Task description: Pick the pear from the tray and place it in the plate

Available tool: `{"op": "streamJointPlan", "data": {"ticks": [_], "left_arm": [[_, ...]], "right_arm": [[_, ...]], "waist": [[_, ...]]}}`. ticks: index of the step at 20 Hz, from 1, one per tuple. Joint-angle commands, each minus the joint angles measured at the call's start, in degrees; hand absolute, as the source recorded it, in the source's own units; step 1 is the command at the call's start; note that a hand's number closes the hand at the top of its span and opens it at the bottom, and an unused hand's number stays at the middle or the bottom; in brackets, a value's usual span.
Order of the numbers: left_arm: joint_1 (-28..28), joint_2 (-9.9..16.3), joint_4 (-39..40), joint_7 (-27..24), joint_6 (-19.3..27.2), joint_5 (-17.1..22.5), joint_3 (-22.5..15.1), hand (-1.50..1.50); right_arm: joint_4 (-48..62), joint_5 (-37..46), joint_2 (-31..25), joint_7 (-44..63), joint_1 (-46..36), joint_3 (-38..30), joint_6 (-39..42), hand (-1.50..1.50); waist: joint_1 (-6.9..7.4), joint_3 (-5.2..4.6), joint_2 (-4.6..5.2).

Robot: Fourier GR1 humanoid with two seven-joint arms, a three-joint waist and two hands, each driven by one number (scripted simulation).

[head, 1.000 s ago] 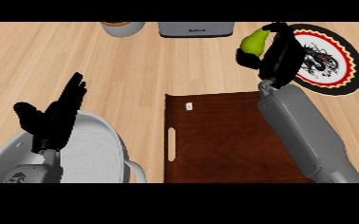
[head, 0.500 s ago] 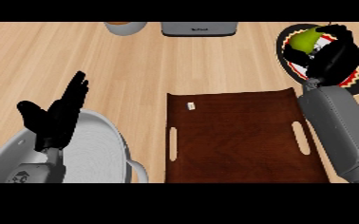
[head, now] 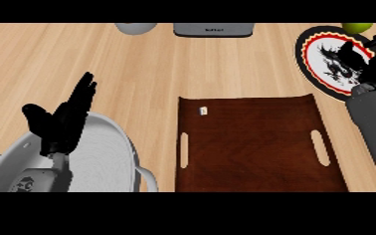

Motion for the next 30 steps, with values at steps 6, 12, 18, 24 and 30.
{"op": "streamJointPlan", "data": {"ticks": [6,12,18,24,30], "left_arm": [[4.2,-3.0,3.9,2.4,-3.5,1.6,-4.0,0.0],[2.7,-3.4,4.4,3.5,-3.7,1.9,-3.5,0.0],[3.1,-4.2,4.4,3.5,-2.4,1.0,-3.2,0.0],[6.3,-5.7,4.5,2.5,-2.0,-0.5,-4.8,0.0],[5.2,-4.0,5.4,3.2,-3.2,1.4,-1.6,0.0]], "right_arm": [[12.6,-11.4,-3.2,-5.4,-0.1,-3.8,15.4,-1.5],[13.3,-20.0,-2.7,-18.9,-1.3,-9.1,20.1,-1.5],[11.2,-28.6,-0.9,-33.2,-1.8,-17.2,17.9,-1.5],[12.4,-37.6,-2.0,-42.3,-0.3,-26.1,22.0,-1.5],[14.5,-45.1,-3.5,-51.2,3.7,-31.0,37.5,-1.5]], "waist": [[1.76,-1.17,1.83],[1.15,-0.9,1.9],[0.23,-0.87,1.55],[-0.82,-1.09,0.95],[-1.94,-1.32,0.41]]}}
